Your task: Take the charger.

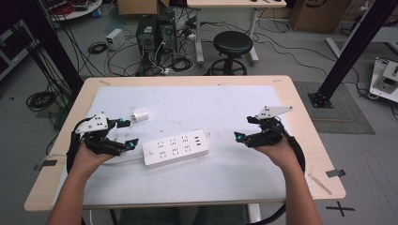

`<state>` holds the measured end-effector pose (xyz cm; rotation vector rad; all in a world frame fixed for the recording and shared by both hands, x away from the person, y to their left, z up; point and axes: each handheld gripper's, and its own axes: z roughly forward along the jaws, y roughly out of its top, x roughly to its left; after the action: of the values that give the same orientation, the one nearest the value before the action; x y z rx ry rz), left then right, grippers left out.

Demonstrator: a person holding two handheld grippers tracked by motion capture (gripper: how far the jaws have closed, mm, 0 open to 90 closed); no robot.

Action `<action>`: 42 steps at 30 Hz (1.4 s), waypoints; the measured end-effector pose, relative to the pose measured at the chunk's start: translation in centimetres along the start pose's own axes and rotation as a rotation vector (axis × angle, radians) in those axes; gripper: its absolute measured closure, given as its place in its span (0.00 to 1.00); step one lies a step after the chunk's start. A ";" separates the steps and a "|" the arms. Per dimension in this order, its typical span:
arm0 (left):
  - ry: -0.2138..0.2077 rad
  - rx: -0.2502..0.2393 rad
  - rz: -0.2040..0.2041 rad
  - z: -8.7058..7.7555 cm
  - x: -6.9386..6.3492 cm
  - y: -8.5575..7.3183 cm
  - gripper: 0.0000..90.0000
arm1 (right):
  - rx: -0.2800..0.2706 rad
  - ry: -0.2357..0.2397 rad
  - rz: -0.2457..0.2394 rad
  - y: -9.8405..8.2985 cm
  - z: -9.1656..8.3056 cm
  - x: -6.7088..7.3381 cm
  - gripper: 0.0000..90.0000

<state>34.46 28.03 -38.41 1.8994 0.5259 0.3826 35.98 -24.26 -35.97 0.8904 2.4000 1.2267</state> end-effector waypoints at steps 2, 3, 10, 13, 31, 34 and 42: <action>0.008 -0.002 -0.008 0.0 0.1 0.0 0.21 | -0.001 0.000 0.006 0.0 0.0 0.0 0.19; 0.008 -0.002 -0.008 0.0 0.1 0.0 0.21 | -0.001 0.000 0.006 0.0 0.0 0.0 0.19; 0.071 0.015 -0.013 0.2 1.1 0.9 0.21 | 0.006 0.002 0.002 0.2 -0.3 0.2 0.19; 0.084 0.019 -0.006 0.3 1.7 1.4 0.21 | 0.008 0.004 -0.013 0.2 -0.3 0.4 0.19; 0.148 0.114 -0.072 4.9 7.9 2.9 0.21 | 0.027 0.015 -0.021 0.1 -0.2 0.5 0.19; 0.142 0.134 -0.095 5.5 8.7 2.1 0.21 | 0.032 0.016 -0.017 0.1 -0.1 0.6 0.19; 0.150 0.171 -0.135 6.5 10.9 0.3 0.21 | 0.051 0.013 -0.020 0.1 0.2 0.6 0.19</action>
<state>47.02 28.53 -40.37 1.9953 0.8040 0.4041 35.66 -23.68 -36.01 0.8733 2.4545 1.1733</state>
